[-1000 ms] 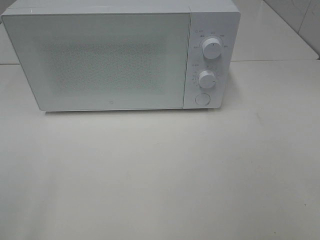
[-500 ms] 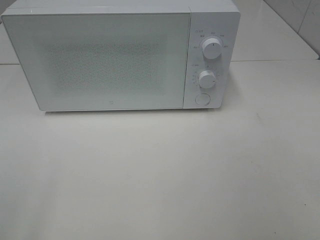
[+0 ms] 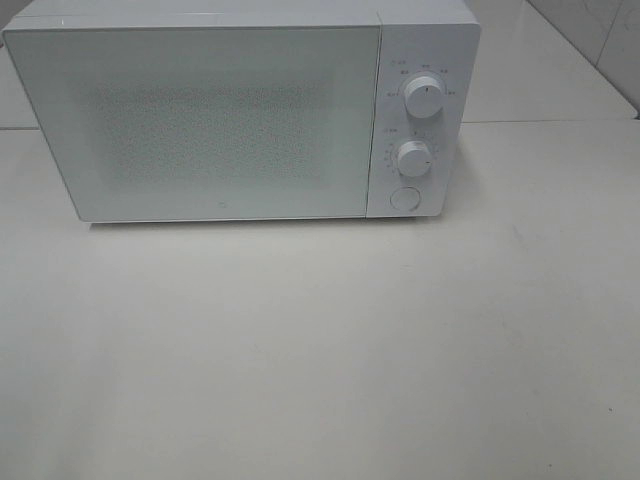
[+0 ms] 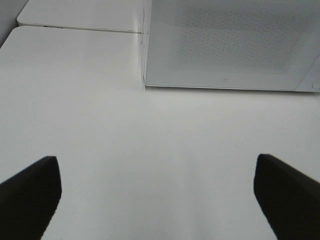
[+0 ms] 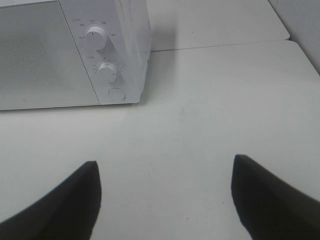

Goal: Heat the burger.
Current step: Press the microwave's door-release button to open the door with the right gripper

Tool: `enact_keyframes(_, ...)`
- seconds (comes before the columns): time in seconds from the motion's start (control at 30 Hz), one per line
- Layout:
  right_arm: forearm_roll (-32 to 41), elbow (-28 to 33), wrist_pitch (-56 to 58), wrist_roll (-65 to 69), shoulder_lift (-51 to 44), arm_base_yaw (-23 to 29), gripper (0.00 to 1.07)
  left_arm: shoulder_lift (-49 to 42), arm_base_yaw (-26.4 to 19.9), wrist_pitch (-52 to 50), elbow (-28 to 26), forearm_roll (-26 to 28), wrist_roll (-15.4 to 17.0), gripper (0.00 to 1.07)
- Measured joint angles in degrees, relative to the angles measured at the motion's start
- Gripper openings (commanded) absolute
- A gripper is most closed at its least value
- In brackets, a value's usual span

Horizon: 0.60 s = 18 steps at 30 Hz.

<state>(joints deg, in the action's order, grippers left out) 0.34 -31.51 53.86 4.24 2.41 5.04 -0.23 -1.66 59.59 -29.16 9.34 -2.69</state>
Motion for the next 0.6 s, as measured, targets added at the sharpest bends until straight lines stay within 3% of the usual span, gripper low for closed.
enact_keyframes(0.6, 0.0, -0.1, -13.4, 0.0, 19.8, 0.0, 0.68, 0.0, 0.0, 0.0, 0.0, 0.0, 0.0, 1.00)
